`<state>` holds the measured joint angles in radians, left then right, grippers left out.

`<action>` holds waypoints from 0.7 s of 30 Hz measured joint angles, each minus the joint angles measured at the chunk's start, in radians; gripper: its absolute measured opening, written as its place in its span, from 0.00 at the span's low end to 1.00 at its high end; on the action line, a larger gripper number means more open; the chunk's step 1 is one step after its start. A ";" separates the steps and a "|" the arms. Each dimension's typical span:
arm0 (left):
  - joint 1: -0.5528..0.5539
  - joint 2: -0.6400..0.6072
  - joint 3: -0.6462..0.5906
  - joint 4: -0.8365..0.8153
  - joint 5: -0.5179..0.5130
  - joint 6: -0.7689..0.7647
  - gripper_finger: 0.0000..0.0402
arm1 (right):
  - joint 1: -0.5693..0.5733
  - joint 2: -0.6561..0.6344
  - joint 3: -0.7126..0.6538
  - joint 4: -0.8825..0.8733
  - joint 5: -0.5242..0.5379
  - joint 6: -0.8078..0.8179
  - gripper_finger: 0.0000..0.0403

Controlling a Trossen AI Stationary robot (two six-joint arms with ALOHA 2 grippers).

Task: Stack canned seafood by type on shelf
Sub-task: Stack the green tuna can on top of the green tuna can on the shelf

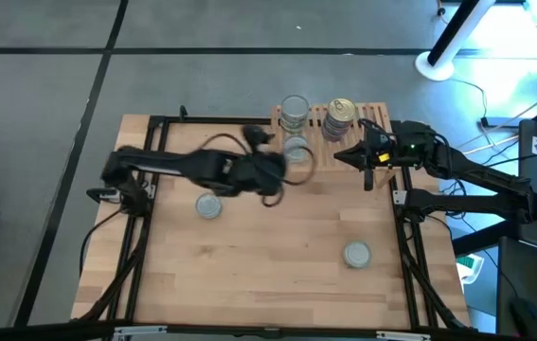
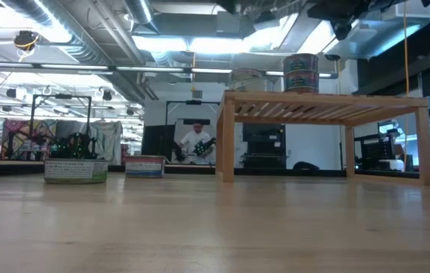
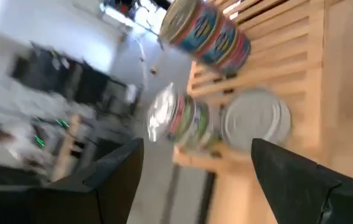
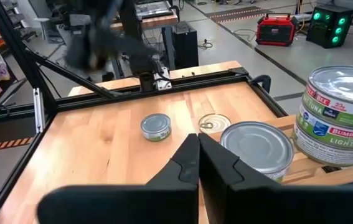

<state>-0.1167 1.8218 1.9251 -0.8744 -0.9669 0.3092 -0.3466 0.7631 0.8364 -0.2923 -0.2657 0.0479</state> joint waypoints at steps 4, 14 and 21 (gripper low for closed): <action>-0.010 -0.099 0.000 -0.279 0.102 -0.296 0.73 | 0.000 0.000 0.000 -0.004 0.001 0.000 0.01; -0.015 -0.195 -0.003 -0.702 0.235 -0.700 0.73 | -0.001 0.000 0.000 -0.003 0.039 -0.001 0.01; -0.002 -0.204 -0.109 -0.698 0.353 -0.758 0.73 | 0.000 0.000 0.000 -0.003 0.038 0.000 0.01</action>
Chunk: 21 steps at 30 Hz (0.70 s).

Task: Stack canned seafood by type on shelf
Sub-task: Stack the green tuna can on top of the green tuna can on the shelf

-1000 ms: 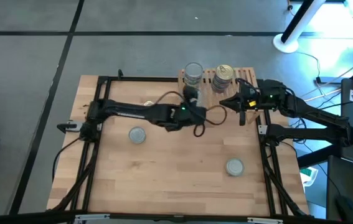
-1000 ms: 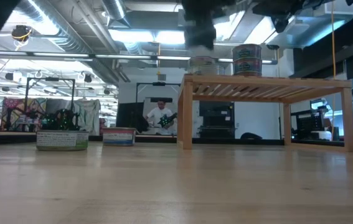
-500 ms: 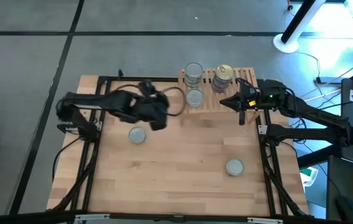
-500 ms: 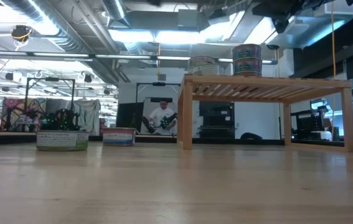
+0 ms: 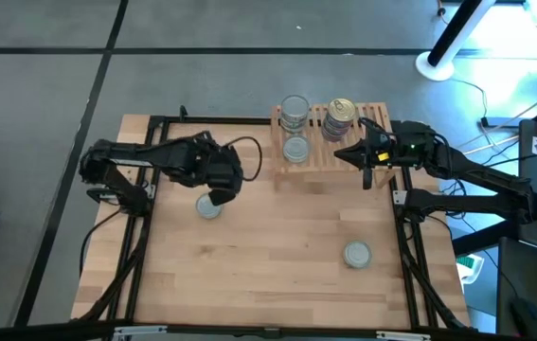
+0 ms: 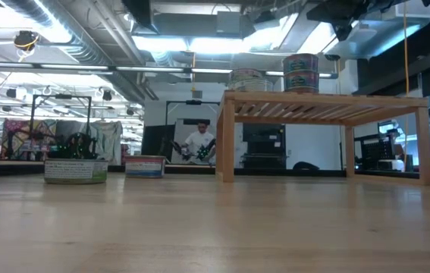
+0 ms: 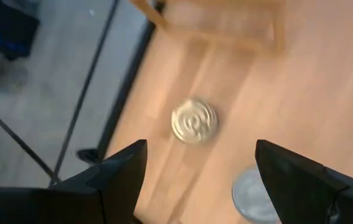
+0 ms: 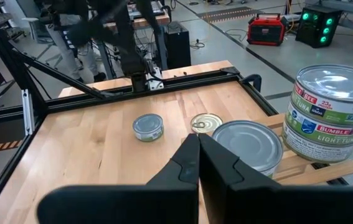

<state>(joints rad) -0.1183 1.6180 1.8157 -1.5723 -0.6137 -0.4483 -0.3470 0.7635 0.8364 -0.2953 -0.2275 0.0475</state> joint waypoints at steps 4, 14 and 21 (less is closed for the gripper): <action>0.001 -0.003 -0.115 0.001 0.066 0.040 0.73 | 0.000 0.000 0.000 0.001 -0.001 0.000 0.01; -0.021 -0.003 -0.447 0.195 0.373 0.004 0.73 | 0.001 0.039 0.000 0.013 -0.144 0.001 0.11; -0.067 -0.002 -0.640 0.370 0.481 -0.039 0.73 | 0.001 0.132 0.000 0.015 -0.279 0.053 0.36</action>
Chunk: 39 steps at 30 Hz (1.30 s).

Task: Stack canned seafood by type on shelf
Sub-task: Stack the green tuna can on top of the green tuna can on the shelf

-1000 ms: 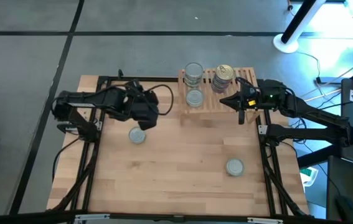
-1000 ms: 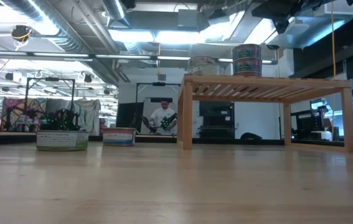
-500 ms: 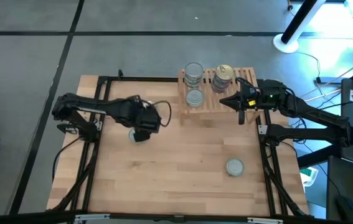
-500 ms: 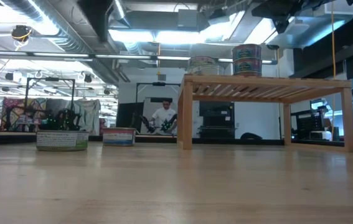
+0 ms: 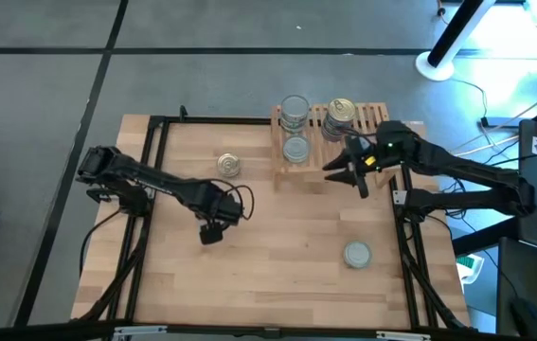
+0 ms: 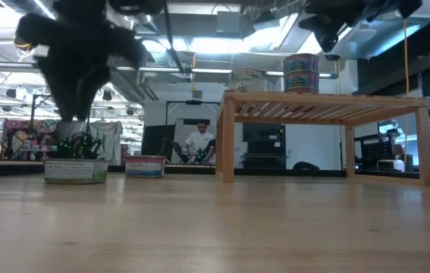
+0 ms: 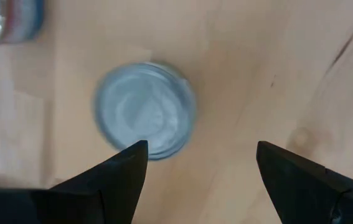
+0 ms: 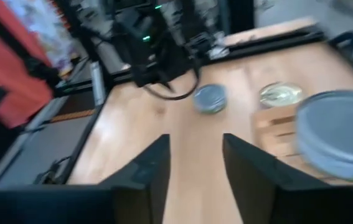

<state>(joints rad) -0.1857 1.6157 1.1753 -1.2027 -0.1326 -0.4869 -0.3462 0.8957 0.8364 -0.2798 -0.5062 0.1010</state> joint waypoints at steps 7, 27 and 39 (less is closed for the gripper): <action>-0.045 0.000 -0.122 0.163 0.017 -0.044 0.73 | 0.055 0.088 0.000 0.000 -0.058 -0.033 0.45; -0.050 0.000 -0.267 0.279 -0.119 -0.097 0.73 | 0.483 0.453 0.000 0.115 0.585 -0.267 0.42; -0.052 0.000 -0.268 0.324 -0.124 -0.080 0.73 | 0.484 0.632 0.000 0.281 0.558 -0.266 0.41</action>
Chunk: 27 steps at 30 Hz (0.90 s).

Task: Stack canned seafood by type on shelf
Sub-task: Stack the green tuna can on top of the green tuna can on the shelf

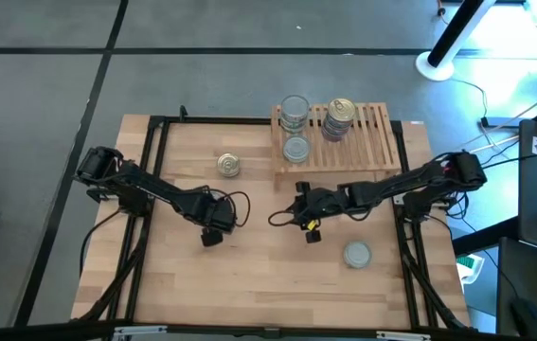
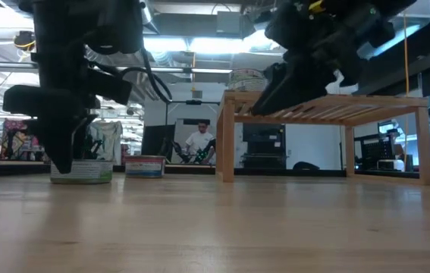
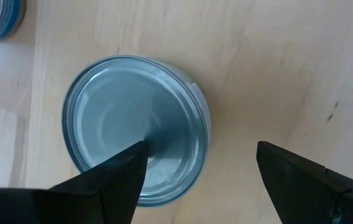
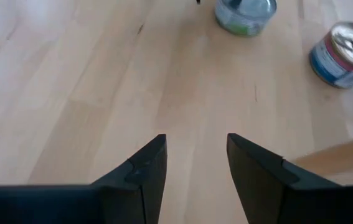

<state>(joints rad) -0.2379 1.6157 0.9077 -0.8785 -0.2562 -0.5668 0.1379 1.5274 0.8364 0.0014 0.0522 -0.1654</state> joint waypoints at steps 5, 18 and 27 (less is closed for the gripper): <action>-0.002 0.000 0.000 0.052 -0.003 0.061 0.73 | 0.000 0.038 0.000 0.073 -0.018 -0.001 0.41; -0.002 0.001 0.000 0.302 0.012 0.275 0.73 | 0.000 0.058 0.000 0.171 -0.018 -0.027 0.41; -0.031 0.001 0.003 0.339 0.010 0.280 0.73 | 0.000 0.063 0.000 0.191 -0.018 -0.027 0.41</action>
<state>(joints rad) -0.2686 1.6169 0.9108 -0.5391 -0.2459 -0.2865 0.1379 1.5902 0.8364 0.1920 0.0338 -0.1925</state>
